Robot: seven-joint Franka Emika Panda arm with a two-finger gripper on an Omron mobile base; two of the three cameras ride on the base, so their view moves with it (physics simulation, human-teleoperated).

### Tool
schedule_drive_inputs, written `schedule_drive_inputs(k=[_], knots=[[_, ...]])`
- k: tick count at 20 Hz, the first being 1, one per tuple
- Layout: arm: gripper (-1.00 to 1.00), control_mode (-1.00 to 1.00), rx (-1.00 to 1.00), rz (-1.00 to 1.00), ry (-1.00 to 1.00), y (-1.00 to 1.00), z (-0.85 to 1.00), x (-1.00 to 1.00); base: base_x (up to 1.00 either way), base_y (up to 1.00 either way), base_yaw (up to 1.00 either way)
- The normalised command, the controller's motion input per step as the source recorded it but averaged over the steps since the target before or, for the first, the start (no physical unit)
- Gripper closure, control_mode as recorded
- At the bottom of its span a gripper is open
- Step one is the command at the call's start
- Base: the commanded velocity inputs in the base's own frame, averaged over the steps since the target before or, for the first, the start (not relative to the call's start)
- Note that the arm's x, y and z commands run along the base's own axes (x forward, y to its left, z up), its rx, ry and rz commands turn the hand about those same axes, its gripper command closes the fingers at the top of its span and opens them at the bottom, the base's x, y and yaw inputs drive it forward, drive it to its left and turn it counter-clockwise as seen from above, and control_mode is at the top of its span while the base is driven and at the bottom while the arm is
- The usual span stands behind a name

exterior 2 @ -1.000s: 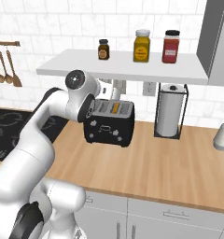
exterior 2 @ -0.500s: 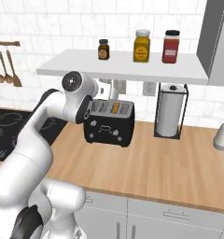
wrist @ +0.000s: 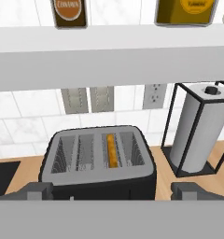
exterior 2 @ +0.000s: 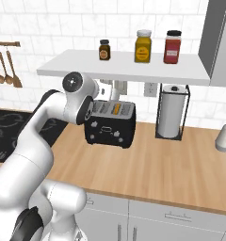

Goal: Start the toaster. Once the lever pops up, take the bread to the plate on the dining counter.

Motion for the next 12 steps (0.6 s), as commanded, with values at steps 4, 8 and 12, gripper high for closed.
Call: schedule_drive_inputs(k=[4,8,12], knots=[[-1.00,-1.00,0.00,0.00,0.00,0.00,0.00,0.00,0.00,0.00,0.00],[-1.00,-1.00,0.00,0.00,0.00,0.00,0.00,0.00,0.00,0.00,0.00],[-1.00,-1.00,0.00,0.00,0.00,0.00,0.00,0.00,0.00,0.00,0.00]])
